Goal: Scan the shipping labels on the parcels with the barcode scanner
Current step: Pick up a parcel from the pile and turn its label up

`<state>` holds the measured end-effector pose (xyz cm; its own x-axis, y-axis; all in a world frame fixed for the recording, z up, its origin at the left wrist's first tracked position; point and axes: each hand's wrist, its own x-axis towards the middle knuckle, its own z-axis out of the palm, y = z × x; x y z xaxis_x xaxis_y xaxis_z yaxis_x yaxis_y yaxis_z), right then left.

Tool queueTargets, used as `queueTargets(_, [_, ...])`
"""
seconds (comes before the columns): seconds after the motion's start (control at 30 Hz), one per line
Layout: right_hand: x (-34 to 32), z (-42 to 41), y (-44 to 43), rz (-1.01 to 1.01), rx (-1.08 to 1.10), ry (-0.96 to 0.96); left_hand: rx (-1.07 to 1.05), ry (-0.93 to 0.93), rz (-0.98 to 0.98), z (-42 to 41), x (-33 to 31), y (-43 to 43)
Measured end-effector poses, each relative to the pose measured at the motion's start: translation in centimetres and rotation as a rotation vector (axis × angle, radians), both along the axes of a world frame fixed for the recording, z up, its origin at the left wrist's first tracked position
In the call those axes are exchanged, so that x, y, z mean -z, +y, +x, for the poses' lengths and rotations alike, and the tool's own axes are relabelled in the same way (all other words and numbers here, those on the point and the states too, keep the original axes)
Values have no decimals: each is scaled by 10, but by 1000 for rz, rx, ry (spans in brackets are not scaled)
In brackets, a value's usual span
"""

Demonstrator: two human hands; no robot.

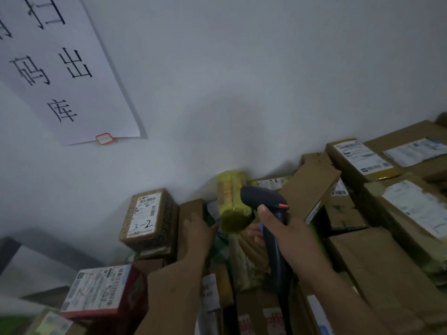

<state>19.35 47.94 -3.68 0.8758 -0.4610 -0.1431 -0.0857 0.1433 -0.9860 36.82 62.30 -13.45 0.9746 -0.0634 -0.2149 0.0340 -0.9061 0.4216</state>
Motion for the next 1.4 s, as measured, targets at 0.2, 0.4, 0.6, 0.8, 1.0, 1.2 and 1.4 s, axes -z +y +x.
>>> queueTargets(0.2, [2,1,-4,-42,-62,42,-298,211,95,-20,22,9])
queueTargets(0.4, [-1,-1,-6,-20,-63,48,-365,163,81,-19,30,20])
queueTargets(0.6, [-8,-6,-6,-1,-41,46,-441,30,-57,-33,15,13])
queueTargets(0.8, [-11,-10,-4,56,-36,20,-394,-121,-111,-47,-15,8])
queueTargets(1.0, [-23,-20,-1,67,-35,50,-182,-397,-174,-77,-74,4])
queueTargets(1.2, [-51,-48,11,159,-72,-44,-34,-452,-390,-106,-134,23])
queueTargets(1.4, [-82,-77,35,399,-59,-111,-29,-258,-728,-176,-180,52])
